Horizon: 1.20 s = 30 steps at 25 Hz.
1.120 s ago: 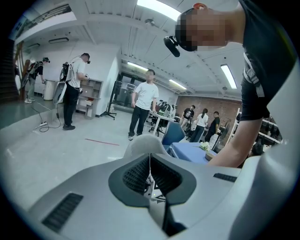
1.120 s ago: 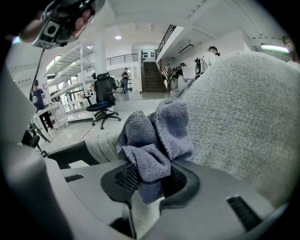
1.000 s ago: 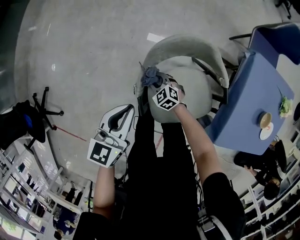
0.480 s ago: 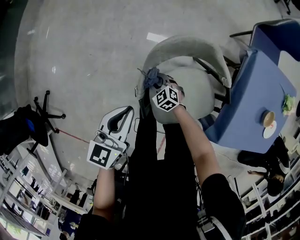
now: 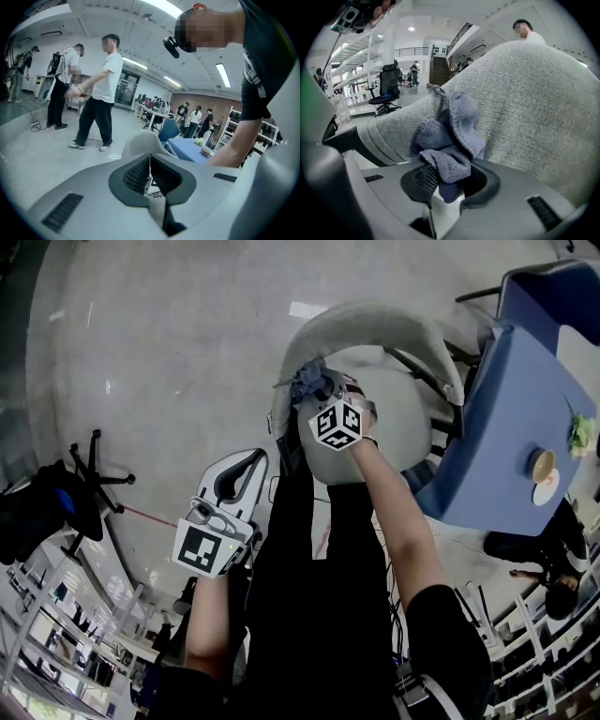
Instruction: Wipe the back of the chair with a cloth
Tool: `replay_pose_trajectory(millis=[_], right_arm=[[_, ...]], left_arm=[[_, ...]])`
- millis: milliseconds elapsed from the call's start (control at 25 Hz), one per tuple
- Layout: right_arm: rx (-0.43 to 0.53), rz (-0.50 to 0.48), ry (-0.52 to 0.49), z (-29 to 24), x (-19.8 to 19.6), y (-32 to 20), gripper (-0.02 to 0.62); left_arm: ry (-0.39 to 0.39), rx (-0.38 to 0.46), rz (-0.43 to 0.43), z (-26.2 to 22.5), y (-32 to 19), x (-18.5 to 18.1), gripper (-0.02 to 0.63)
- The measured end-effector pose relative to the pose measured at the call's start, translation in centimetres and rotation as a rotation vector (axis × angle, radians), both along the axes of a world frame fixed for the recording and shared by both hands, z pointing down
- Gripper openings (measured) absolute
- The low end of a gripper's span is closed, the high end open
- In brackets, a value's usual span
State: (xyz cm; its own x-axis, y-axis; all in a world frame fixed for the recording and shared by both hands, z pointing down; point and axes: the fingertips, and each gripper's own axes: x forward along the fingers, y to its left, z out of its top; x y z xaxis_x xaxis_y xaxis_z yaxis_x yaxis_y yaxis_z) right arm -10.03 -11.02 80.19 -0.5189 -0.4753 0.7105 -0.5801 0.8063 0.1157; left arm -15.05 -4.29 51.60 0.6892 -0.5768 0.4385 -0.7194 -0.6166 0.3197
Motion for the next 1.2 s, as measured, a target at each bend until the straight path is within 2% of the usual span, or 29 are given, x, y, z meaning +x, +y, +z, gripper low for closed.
replay_pose_trajectory(millis=[120, 400, 600, 920, 1200], right_arm=[[0.010, 0.039, 0.011, 0.2, 1.1, -1.1, 0.121], [0.016, 0.134, 0.016, 0.3, 4.1, -3.1, 0.121], [0.031, 0.143, 0.032, 0.2, 5.9, -4.0, 0.121], [-0.013, 0.330, -0.010, 0.2, 10.0, -5.5, 0.121], [0.009, 0.364, 0.030, 0.3, 12.7, -6.1, 0.121]], left_arm=[[-0.019, -0.003, 0.035, 0.6, 0.3, -0.1, 0.027], [-0.019, -0.009, 0.052, 1.0, 0.2, 0.7, 0.026], [-0.017, -0.008, 0.047, 1.1, -0.2, 1.3, 0.026], [-0.019, -0.002, 0.078, 1.2, -0.1, 3.0, 0.026], [-0.002, -0.018, 0.058, 1.2, -0.3, 4.1, 0.026]])
